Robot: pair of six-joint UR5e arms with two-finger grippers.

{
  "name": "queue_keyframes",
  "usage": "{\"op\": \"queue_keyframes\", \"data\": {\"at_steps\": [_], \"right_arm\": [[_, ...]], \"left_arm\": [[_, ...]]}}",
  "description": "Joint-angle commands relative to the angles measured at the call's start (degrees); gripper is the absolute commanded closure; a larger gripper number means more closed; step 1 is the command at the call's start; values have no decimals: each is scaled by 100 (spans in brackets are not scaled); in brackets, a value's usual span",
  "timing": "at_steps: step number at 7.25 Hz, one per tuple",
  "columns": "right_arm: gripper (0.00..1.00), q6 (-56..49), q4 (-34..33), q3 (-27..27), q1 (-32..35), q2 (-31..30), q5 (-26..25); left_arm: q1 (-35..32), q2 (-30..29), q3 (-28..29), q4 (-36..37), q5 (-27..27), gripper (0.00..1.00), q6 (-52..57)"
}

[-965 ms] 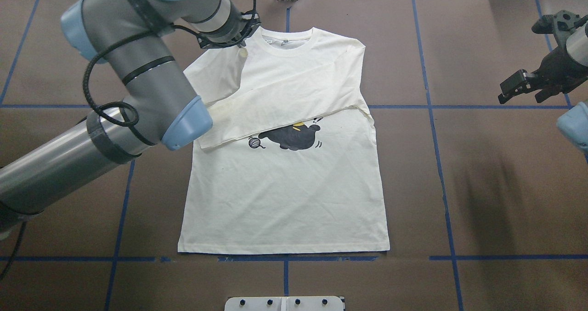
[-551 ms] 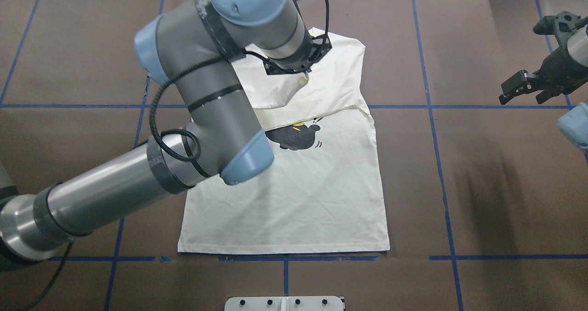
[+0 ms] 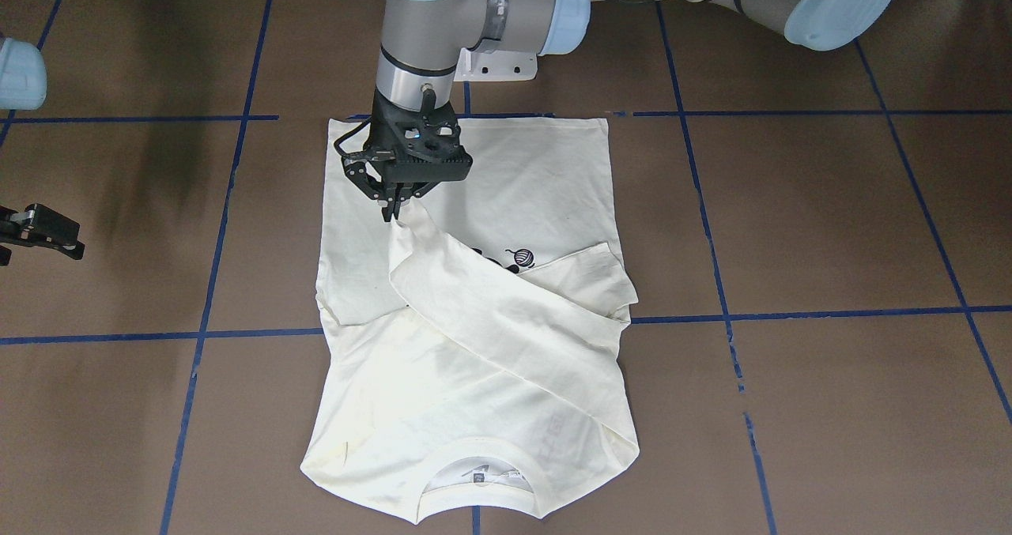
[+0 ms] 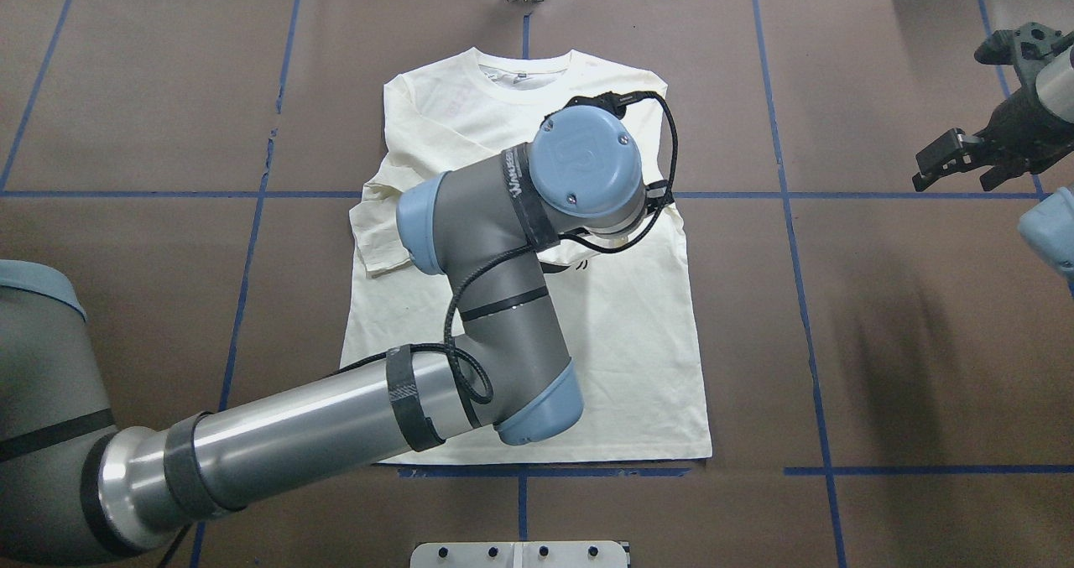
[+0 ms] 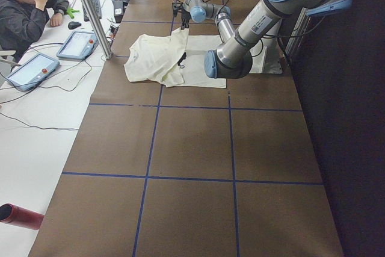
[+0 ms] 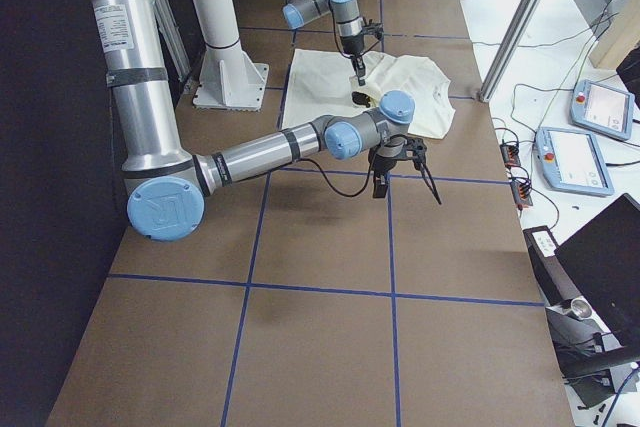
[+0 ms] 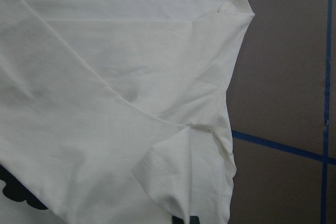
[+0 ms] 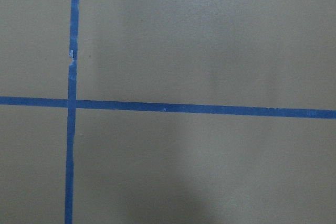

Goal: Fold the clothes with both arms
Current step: 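Fold the held sleeve across the shirt front with the left gripper and release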

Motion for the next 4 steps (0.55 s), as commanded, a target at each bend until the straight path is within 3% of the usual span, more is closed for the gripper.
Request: {"op": "queue_keyframes", "data": {"at_steps": [1, 2, 4], "right_arm": [[0, 7, 6, -24, 0, 16, 41], [0, 16, -3, -15, -9, 51, 59], [0, 24, 6, -15, -17, 86, 77]], "left_arm": [[436, -740, 1378, -587, 285, 100, -501], [534, -745, 1551, -930, 400, 2, -329], [535, -622, 1370, -934, 568, 0, 331]]}}
